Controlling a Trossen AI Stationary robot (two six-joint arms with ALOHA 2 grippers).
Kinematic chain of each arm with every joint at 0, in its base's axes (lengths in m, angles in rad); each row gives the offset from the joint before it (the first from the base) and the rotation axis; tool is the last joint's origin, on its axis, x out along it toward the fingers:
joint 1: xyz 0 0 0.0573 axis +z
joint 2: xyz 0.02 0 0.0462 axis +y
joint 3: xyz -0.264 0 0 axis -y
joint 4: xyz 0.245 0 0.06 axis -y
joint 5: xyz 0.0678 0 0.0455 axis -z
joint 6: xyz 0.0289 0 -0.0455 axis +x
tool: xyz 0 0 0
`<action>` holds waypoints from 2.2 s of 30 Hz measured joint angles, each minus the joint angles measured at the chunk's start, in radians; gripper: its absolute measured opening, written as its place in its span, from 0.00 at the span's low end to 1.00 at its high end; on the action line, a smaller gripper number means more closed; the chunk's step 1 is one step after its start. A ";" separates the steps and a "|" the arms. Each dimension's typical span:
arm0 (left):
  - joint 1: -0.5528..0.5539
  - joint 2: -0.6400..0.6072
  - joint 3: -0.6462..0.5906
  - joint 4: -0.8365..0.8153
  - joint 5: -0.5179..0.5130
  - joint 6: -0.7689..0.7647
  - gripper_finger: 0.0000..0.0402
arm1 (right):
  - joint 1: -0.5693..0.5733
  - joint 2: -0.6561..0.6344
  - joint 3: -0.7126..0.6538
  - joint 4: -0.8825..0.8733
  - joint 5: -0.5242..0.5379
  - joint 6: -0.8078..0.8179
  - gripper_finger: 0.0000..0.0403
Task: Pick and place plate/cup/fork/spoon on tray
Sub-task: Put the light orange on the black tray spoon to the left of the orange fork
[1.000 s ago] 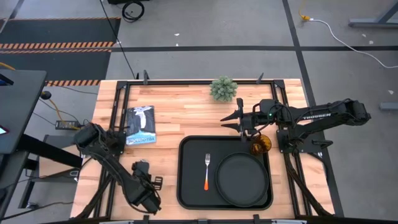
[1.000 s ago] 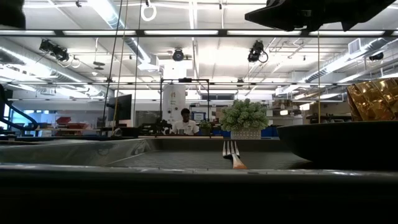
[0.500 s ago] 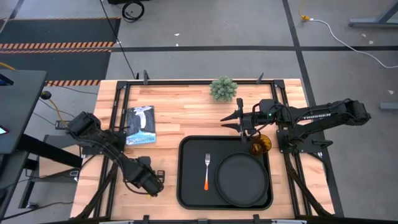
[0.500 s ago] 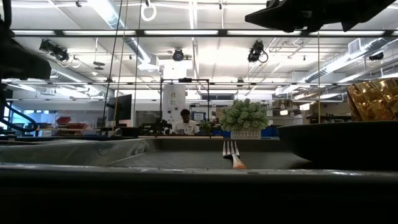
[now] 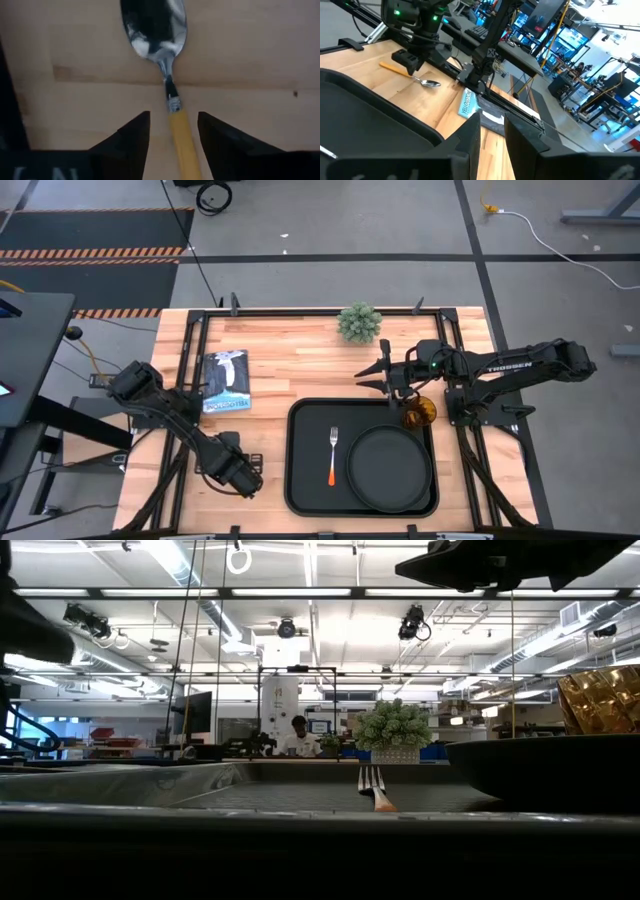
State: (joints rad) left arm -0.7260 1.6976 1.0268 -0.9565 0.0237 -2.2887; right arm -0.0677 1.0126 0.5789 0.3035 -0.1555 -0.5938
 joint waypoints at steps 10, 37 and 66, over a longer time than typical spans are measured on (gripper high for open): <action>0.005 -0.001 -0.102 0.149 0.000 -0.006 0.35 | 0.000 0.000 0.000 -0.006 0.000 0.000 0.23; 0.022 0.005 -0.085 0.140 -0.050 0.015 0.14 | 0.000 0.000 0.000 -0.001 0.000 0.000 0.23; 0.156 0.000 -0.043 0.405 -0.362 0.235 0.13 | 0.000 0.000 0.000 0.001 0.000 0.000 0.23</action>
State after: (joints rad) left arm -0.5703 1.6978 0.9836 -0.5517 -0.3379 -2.0533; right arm -0.0677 1.0126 0.5789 0.3046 -0.1555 -0.5941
